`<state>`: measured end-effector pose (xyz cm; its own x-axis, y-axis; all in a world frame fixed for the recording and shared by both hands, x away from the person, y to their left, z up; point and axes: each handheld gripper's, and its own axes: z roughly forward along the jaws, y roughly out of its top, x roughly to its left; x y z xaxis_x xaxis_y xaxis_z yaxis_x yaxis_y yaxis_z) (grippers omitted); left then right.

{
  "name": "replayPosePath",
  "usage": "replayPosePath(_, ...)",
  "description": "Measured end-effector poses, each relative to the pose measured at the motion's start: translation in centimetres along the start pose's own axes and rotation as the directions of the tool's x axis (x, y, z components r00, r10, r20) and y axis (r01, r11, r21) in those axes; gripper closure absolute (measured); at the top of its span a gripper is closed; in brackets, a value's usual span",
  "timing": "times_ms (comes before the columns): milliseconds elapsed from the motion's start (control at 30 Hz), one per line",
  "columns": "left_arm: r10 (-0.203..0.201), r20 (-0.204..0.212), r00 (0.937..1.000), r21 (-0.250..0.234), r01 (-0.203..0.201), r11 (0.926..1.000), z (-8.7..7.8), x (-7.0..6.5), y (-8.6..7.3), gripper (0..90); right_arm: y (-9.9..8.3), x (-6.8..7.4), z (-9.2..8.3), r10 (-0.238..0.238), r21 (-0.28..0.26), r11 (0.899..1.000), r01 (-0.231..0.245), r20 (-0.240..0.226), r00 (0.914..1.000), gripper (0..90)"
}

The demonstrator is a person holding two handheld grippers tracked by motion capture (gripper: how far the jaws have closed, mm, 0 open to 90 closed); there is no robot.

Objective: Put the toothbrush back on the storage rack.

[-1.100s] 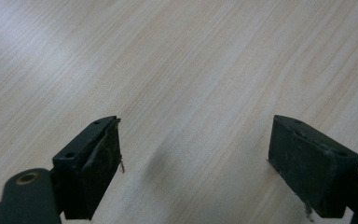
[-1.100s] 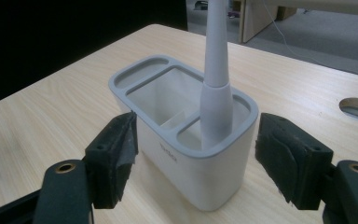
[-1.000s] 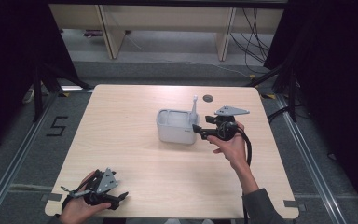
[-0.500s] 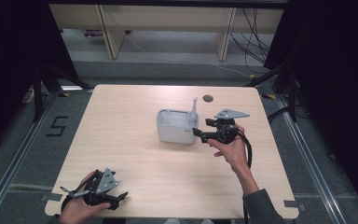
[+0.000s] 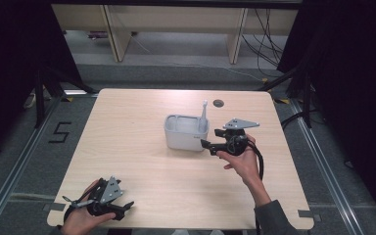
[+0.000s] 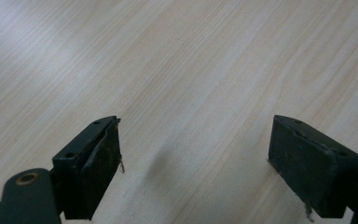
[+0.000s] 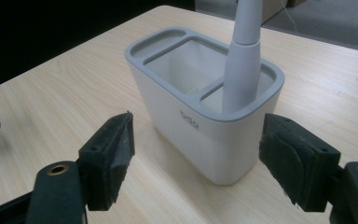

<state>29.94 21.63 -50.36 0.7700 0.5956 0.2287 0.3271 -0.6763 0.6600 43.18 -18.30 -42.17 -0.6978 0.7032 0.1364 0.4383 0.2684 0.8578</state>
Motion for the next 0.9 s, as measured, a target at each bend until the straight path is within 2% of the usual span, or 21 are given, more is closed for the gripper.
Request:
replayPosePath(100,0.0,-0.001,1.0,0.001,0.0,1.0,0.0,0.0,0.0,16.4,-0.1,0.1,-0.1,-0.007,0.001,1.0,0.007,0.012,0.9999,26.6)
replayPosePath(133,-0.001,-0.001,1.0,0.0,0.001,1.0,0.0,0.0,0.0,16.4,-0.1,0.2,0.0,0.008,-0.002,1.0,-0.008,0.004,1.0,26.4)
replayPosePath(200,0.002,-0.002,1.0,0.011,-0.002,0.9999,-0.1,0.0,0.0,16.4,-0.2,0.2,0.0,0.006,0.006,1.0,-0.006,-0.016,0.9998,26.4)
replayPosePath(233,0.001,-0.002,1.0,0.01,-0.001,0.9999,-0.1,0.0,0.0,16.4,-0.2,0.2,-0.1,-0.004,0.008,1.0,0.004,-0.007,1.0,26.2)
replayPosePath(300,0.001,-0.002,1.0,0.01,-0.001,0.9999,-0.1,0.0,0.0,16.4,-0.4,0.5,-0.1,0.014,0.009,1.0,-0.014,-0.015,0.9998,26.1)
replayPosePath(333,0.001,-0.002,1.0,0.011,-0.001,0.9999,-0.1,0.0,0.0,16.4,-0.4,0.4,-0.3,-0.015,0.019,1.0,0.015,-0.008,0.9999,25.7)
replayPosePath(433,-0.001,-0.003,1.0,0.0,0.001,1.0,0.0,0.0,0.0,16.4,-0.5,0.7,-0.4,0.0,0.019,1.0,0.0,-0.005,1.0,25.7)
replayPosePath(467,-0.007,-0.001,1.0,0.0,0.007,1.0,0.0,-0.1,0.0,16.4,-0.5,0.8,-0.3,0.002,0.017,1.0,-0.002,-0.024,0.9997,25.6)
replayPosePath(533,0.002,-0.003,1.0,0.013,-0.002,0.9999,-0.1,0.0,0.0,16.4,-0.6,0.8,-0.3,-0.021,0.015,1.0,0.021,-0.014,0.9997,25.6)
replayPosePath(567,0.003,-0.004,1.0,0.013,-0.003,0.9999,-0.1,0.0,0.0,16.4,-0.8,1.2,-0.4,0.01,0.027,1.0,-0.01,-0.026,0.9996,25.6)
replayPosePath(600,0.001,-0.004,1.0,0.013,-0.001,0.9999,-0.1,0.0,0.0,16.4,-0.8,1.0,-0.3,-0.028,0.019,0.999,0.028,-0.02,0.9994,25.5)
replayPosePath(633,0.002,-0.004,1.0,0.013,-0.002,0.9999,-0.1,0.0,0.0,16.4,-0.9,1.2,-0.4,-0.003,0.029,1.0,0.004,-0.02,0.9998,25.5)
replayPosePath(733,-0.002,-0.004,1.0,0.0,0.002,1.0,0.0,0.0,0.0,16.4,-1.2,1.6,-0.5,-0.013,0.035,0.999,0.014,-0.024,0.9996,25.3)
replayPosePath(800,0.003,-0.005,1.0,0.016,-0.003,0.9999,-0.1,0.0,0.0,16.4,-1.4,1.7,-0.5,-0.018,0.036,0.999,0.02,-0.04,0.999,25.0)
replayPosePath(867,0.002,-0.004,1.0,0.014,-0.002,0.9999,-0.1,0.0,0.0,16.4,-1.4,1.7,-0.6,-0.027,0.031,0.999,0.028,-0.036,0.999,24.9)
replayPosePath(900,0.001,-0.003,1.0,0.013,-0.001,0.9999,-0.1,0.0,0.0,16.4,-1.6,1.9,-0.7,-0.003,0.034,0.999,0.004,-0.037,0.9993,25.0)
